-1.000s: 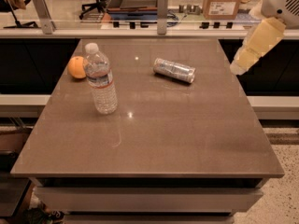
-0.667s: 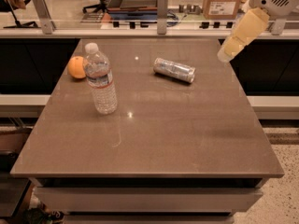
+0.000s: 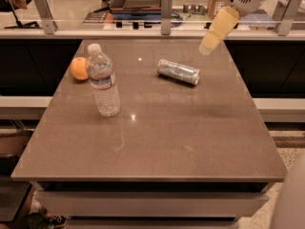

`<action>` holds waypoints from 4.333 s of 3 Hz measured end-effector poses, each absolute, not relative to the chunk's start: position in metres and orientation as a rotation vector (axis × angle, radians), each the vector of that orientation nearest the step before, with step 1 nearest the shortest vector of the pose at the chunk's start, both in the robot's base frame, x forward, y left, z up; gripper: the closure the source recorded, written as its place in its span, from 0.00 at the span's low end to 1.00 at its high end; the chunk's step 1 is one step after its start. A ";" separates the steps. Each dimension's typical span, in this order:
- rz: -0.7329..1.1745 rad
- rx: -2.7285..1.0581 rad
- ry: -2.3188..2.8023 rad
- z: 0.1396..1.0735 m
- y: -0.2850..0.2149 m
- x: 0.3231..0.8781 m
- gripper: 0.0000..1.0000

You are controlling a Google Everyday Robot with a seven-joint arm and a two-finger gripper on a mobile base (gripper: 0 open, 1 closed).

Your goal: Place redbull can upright

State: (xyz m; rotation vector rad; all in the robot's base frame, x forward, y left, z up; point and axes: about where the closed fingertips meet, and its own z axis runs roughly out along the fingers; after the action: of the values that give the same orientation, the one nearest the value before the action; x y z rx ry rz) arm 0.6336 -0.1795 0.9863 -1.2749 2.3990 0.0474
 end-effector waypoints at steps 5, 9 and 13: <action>0.055 -1.440 2.531 0.888 -0.111 0.699 0.00; -0.051 -1.413 2.666 0.849 -0.102 0.718 0.00; -0.091 -1.392 2.666 0.838 -0.096 0.720 0.63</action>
Offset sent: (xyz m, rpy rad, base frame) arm 0.0562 0.0285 -0.0552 -0.2155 0.2122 0.0294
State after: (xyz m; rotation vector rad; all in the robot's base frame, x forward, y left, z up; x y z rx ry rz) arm 0.7203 -0.0964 0.8379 -1.3918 2.6665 -0.0906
